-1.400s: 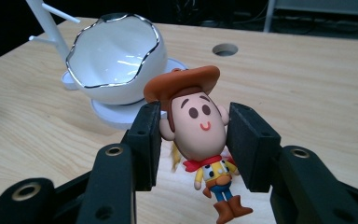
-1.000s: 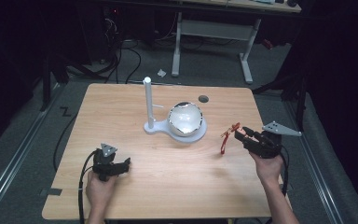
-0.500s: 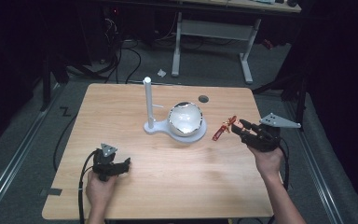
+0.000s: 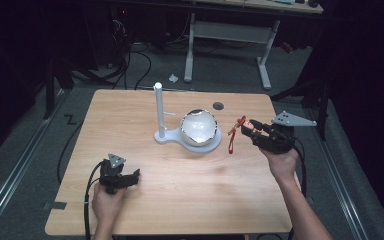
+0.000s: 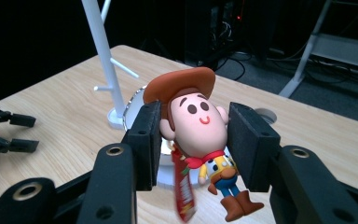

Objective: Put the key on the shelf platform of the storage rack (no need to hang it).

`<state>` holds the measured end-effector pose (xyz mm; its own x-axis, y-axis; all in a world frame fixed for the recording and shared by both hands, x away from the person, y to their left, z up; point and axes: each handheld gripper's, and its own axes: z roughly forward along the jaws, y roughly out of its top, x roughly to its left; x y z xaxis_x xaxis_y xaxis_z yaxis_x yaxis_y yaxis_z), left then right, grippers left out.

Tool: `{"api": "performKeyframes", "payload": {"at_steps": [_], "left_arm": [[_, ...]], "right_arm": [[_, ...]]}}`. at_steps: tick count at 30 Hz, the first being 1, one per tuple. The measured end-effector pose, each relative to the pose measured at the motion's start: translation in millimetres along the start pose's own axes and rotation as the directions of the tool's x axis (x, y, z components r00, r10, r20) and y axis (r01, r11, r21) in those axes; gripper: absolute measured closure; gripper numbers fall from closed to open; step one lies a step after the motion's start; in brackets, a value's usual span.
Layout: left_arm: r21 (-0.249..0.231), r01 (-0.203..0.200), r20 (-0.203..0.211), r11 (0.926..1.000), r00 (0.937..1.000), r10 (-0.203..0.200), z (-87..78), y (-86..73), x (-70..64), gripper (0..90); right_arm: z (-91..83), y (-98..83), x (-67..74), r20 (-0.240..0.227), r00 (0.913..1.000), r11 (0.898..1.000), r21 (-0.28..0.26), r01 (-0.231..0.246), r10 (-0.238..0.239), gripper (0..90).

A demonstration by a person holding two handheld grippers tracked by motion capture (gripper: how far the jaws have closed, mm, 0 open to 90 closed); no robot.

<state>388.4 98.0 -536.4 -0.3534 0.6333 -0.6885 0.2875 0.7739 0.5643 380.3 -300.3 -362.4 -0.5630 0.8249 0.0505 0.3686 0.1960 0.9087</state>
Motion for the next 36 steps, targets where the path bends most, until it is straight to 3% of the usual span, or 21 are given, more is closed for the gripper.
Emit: {"api": "performKeyframes", "payload": {"at_steps": [19, 36], "left_arm": [[0.003, -0.001, 0.001, 1.0000, 1.0000, 0.001, -0.1, 0.2, 0.1, 17.9], [0.002, -0.003, 0.002, 1.0000, 1.0000, 0.003, -0.1, 0.1, 0.2, 17.7]], "right_arm": [[24.5, 33.8, 17.5, -0.058, 0.9967, 0.998, -0.004, 0.057, -0.057, 56.5], [54.7, 49.5, 22.1, -0.050, 0.9969, 0.998, 0.004, 0.060, -0.060, 56.6]]}}
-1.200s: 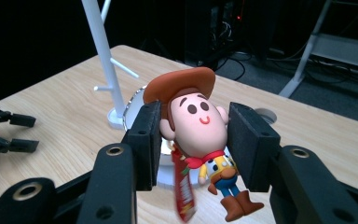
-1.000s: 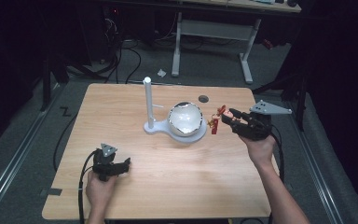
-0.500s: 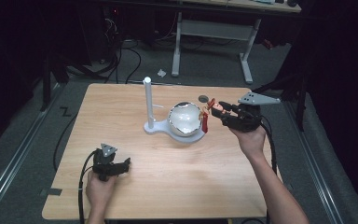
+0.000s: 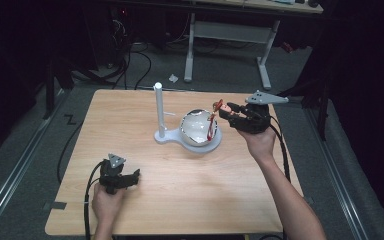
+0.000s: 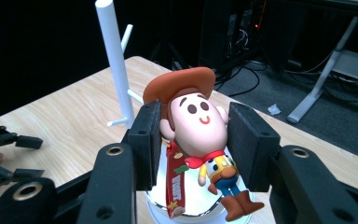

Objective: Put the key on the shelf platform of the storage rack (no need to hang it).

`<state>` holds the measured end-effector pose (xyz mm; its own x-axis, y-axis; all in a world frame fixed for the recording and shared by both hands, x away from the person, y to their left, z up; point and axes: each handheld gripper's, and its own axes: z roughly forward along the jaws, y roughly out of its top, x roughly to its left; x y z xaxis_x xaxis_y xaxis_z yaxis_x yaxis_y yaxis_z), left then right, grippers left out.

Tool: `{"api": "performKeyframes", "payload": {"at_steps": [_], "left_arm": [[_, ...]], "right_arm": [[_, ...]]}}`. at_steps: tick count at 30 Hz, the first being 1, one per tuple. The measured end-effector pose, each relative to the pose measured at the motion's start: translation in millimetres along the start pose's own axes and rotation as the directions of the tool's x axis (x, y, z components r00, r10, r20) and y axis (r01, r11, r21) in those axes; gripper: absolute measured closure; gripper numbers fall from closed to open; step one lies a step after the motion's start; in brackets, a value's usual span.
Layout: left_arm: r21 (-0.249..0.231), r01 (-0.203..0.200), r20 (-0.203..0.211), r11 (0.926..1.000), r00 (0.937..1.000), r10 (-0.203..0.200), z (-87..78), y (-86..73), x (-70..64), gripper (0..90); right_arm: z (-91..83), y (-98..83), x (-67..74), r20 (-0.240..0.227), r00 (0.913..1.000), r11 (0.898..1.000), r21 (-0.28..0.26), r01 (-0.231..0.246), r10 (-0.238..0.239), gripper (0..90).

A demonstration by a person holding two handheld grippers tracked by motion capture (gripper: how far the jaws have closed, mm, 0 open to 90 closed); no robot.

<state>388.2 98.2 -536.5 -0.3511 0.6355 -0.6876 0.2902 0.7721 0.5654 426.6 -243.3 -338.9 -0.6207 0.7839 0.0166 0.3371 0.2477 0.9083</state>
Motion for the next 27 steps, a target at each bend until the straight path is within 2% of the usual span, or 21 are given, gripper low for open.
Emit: {"api": "performKeyframes", "payload": {"at_steps": [13, 27], "left_arm": [[0.002, 0.000, 0.001, 1.0000, 1.0000, 0.000, -0.1, 0.0, 0.0, 17.7], [0.000, 0.001, 0.000, 1.0000, 1.0000, -0.001, 0.0, 0.0, 0.0, 17.7]], "right_arm": [[24.7, -4.4, -6.5, 0.020, 0.9997, 0.999, 0.048, -0.015, 0.014, 56.5], [41.6, -18.2, -10.7, 0.007, 0.9985, 0.995, 0.087, -0.055, 0.054, 56.5]]}}
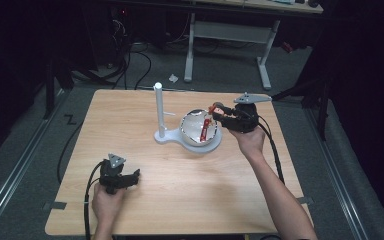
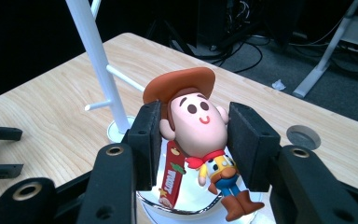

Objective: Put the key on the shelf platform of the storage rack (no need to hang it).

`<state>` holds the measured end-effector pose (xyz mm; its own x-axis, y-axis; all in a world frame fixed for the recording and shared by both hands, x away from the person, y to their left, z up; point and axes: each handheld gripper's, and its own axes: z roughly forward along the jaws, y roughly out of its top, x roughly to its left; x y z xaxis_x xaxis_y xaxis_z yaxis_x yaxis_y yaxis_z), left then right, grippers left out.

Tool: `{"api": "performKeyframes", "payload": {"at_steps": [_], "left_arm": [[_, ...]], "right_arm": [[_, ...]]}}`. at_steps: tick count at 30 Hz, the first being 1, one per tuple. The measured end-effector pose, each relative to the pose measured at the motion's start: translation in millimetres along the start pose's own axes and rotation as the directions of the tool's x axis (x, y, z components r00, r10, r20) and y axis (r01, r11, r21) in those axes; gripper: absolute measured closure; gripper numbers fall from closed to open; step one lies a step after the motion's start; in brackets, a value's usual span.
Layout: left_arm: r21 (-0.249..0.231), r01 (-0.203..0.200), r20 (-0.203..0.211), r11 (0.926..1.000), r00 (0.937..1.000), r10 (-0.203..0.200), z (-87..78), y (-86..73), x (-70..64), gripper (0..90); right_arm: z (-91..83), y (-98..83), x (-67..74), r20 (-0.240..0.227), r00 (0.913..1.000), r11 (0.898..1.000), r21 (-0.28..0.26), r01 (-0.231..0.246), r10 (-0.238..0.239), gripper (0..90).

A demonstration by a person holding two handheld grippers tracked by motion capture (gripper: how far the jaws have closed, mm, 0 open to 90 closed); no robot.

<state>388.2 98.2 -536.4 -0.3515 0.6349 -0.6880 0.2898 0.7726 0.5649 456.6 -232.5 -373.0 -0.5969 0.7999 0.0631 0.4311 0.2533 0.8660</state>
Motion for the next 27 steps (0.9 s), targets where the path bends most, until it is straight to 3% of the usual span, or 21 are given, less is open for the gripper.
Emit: {"api": "performKeyframes", "payload": {"at_steps": [6, 20, 27], "left_arm": [[0.000, 0.000, 0.000, 1.0000, 1.0000, 0.000, 0.0, 0.0, 0.0, 17.7], [0.002, 0.001, 0.001, 1.0000, 1.0000, -0.001, -0.1, 0.1, 0.0, 17.7], [0.003, -0.001, 0.002, 1.0000, 1.0000, 0.001, -0.1, 0.1, 0.1, 17.7]], "right_arm": [[6.8, -2.7, 1.8, -0.009, 0.9999, 1.000, 0.016, 0.005, -0.005, 56.5], [29.6, -16.0, 3.1, -0.045, 0.9978, 0.998, 0.052, -0.046, 0.049, 56.4], [38.9, -20.0, 5.6, -0.051, 0.9977, 0.996, 0.074, -0.041, 0.045, 56.4]]}}
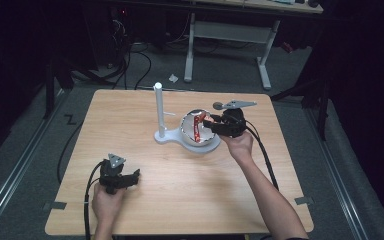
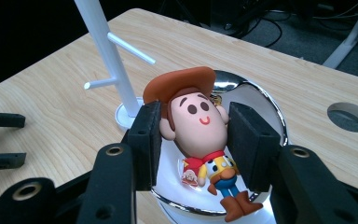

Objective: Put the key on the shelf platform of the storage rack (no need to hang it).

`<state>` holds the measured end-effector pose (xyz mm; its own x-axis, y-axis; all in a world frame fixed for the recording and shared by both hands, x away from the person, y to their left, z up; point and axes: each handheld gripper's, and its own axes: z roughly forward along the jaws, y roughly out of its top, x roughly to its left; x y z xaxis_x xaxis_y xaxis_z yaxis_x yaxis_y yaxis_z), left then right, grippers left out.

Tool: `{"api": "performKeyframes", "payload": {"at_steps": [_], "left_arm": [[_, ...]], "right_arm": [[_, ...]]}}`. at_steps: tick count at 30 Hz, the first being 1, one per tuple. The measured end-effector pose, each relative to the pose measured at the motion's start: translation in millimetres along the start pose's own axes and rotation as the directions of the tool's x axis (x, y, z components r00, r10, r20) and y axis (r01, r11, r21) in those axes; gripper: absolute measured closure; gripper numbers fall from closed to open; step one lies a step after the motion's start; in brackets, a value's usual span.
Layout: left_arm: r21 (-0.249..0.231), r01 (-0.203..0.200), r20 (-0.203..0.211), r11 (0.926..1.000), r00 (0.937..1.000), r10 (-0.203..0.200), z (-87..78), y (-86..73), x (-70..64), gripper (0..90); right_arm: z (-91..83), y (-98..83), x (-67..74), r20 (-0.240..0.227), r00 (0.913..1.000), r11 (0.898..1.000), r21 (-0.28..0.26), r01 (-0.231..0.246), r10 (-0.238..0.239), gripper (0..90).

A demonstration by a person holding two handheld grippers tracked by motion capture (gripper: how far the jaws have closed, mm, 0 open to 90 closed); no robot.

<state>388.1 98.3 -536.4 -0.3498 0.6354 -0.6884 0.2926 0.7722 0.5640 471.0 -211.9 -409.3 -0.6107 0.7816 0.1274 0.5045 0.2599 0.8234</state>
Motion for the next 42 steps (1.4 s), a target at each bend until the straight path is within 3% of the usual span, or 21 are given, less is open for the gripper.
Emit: {"api": "performKeyframes", "payload": {"at_steps": [17, 32, 42], "left_arm": [[0.000, 0.002, -0.001, 1.0000, 1.0000, -0.002, 0.0, 0.0, -0.1, 17.8], [0.000, 0.001, 0.000, 1.0000, 1.0000, -0.001, 0.0, 0.1, 0.0, 17.8], [-0.001, 0.002, -0.002, 1.0000, 1.0000, -0.002, 0.0, 0.2, -0.1, 17.8]], "right_arm": [[19.3, -9.3, 1.2, 0.016, 0.9999, 0.999, 0.036, -0.004, 0.004, 56.2], [36.3, -21.6, -6.5, 0.040, 0.9983, 0.996, 0.083, -0.045, 0.042, 56.1], [44.8, -24.4, -4.6, 0.071, 0.9974, 0.993, 0.115, -0.014, 0.005, 56.0]]}}
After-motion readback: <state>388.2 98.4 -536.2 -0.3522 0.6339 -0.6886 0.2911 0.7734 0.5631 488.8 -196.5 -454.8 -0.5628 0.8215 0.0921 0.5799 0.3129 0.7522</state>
